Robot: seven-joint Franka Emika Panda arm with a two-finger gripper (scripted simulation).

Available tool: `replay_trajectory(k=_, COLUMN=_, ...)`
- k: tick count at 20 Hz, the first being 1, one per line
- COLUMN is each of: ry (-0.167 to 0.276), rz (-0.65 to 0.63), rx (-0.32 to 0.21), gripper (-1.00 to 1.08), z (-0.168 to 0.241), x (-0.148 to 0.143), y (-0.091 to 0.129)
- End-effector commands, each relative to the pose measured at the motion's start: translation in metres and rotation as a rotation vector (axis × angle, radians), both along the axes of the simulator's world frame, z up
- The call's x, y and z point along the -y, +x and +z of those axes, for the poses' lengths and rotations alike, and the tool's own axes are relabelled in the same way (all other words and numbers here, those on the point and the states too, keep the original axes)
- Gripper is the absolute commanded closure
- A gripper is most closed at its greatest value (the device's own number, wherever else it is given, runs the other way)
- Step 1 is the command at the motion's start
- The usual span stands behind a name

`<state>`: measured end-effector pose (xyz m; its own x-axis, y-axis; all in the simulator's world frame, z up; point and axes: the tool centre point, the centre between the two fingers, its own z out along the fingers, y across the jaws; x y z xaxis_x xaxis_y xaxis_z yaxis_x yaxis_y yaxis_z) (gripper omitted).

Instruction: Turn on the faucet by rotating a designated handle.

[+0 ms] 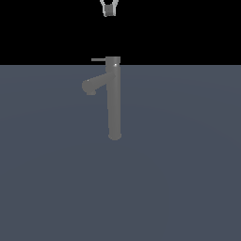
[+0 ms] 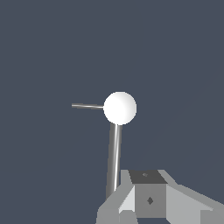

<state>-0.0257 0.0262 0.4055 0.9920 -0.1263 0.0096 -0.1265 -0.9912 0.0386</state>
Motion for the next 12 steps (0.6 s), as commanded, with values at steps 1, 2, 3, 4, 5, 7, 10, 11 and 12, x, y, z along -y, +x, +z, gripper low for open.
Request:
replay_trajectory(k=1, ry=0.005, rz=-0.011, rx=0.0, gripper=1.08, z=-0.015, x=-0.006, y=0.019)
replay_trajectory(k=2, ry=0.008, rz=-0.015, rx=0.0, gripper=1.08, z=-0.021, x=-0.008, y=0.027)
replay_trajectory(k=3, ry=0.01, rz=-0.019, rx=0.0, gripper=1.08, z=-0.028, x=-0.011, y=0.034)
replay_trajectory(k=4, ry=0.012, rz=-0.024, rx=0.0, gripper=1.08, z=-0.034, x=-0.013, y=0.041)
replay_trajectory(k=5, ry=0.015, rz=-0.028, rx=0.0, gripper=1.08, z=-0.041, x=-0.016, y=0.048)
replay_trajectory(k=7, ry=0.02, rz=-0.036, rx=-0.001, gripper=1.08, z=-0.053, x=-0.02, y=0.06)
replay_trajectory(k=10, ry=0.026, rz=-0.046, rx=-0.001, gripper=1.08, z=-0.07, x=-0.026, y=0.074)
replay_trajectory(k=11, ry=0.028, rz=-0.049, rx=-0.002, gripper=1.08, z=-0.075, x=-0.028, y=0.079)
replay_trajectory(k=12, ry=0.03, rz=-0.052, rx=-0.002, gripper=1.08, z=-0.079, x=-0.029, y=0.082)
